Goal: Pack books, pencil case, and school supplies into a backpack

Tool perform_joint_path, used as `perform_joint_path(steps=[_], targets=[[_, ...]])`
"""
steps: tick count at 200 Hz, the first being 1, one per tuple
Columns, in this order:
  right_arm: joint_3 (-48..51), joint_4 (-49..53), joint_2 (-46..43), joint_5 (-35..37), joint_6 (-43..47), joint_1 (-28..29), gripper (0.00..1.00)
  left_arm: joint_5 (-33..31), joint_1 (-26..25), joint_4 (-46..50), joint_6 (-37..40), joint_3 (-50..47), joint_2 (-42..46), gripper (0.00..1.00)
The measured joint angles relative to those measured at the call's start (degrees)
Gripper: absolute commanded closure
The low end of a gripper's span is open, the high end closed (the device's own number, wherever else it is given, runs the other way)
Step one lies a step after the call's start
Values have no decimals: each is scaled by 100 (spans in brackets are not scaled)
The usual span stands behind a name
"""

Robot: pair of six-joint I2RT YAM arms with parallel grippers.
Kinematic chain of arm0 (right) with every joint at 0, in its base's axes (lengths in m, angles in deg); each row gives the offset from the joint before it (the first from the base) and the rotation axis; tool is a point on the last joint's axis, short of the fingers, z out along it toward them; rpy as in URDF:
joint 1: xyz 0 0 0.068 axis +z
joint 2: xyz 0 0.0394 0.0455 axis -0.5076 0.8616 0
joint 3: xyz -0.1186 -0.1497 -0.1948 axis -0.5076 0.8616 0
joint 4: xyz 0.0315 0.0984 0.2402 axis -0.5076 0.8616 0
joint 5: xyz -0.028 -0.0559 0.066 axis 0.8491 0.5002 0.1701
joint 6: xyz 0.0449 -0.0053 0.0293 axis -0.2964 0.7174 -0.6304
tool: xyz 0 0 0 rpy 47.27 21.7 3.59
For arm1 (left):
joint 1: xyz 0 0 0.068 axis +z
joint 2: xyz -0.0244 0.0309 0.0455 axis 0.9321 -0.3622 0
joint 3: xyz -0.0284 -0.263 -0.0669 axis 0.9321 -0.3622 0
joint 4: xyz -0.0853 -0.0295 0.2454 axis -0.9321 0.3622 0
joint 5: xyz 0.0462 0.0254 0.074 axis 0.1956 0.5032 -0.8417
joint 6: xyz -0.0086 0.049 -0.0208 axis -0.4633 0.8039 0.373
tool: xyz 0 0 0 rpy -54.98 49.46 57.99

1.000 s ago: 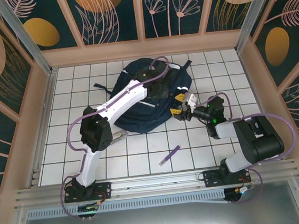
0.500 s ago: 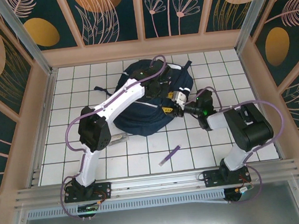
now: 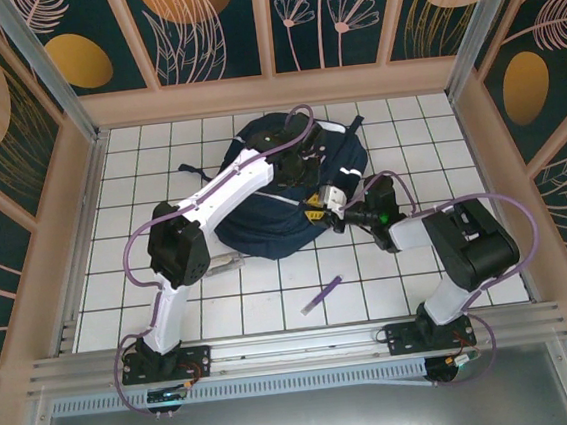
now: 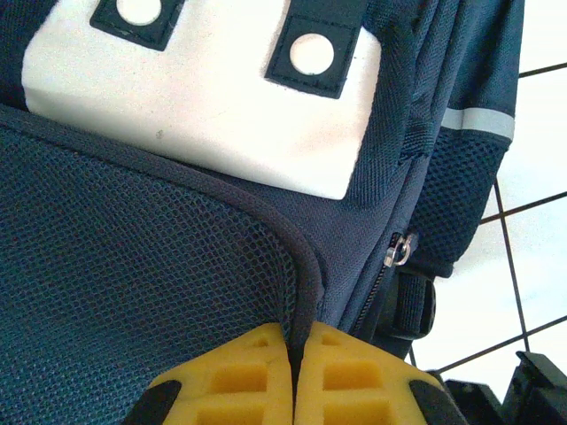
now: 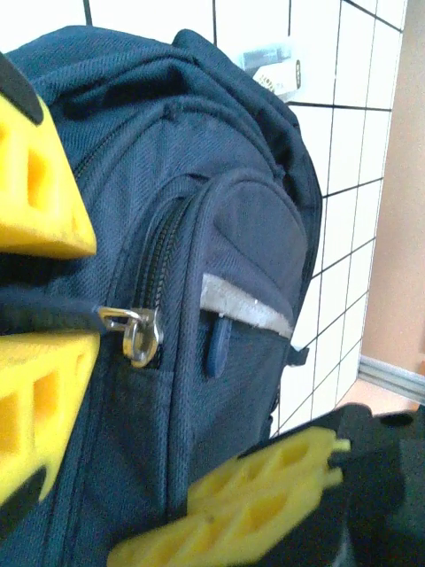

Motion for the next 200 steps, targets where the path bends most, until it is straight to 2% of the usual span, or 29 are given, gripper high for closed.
perform_joint_path(steps=[9, 25, 63, 106, 136, 156, 180, 200], targets=[[7, 4, -9, 0, -15, 22, 93, 22, 11, -44, -35, -66, 42, 100], [70, -79, -31, 48, -151, 52, 100, 48, 33, -133, -120, -190, 116, 100], [302, -254, -295, 459, -280, 358, 100, 90, 42, -413, -472, -516, 299, 100], [15, 557, -435, 1290, 177, 1235, 100, 247, 66, -466, -798, -568, 297, 100], [-348, 918, -247, 1882, 284, 1609, 85, 299, 114, -223, -901, -306, 39, 100], [-376, 979, -166, 2026, 201, 1766, 72, 345, 118, -236, -960, -175, -151, 100], [-188, 1010, -278, 1893, 208, 1937, 66, 546, 105, -560, -1023, -92, -282, 100], [177, 1259, -800, 1565, 396, 2052, 64, 678, 57, -1113, -1016, -35, -363, 100]])
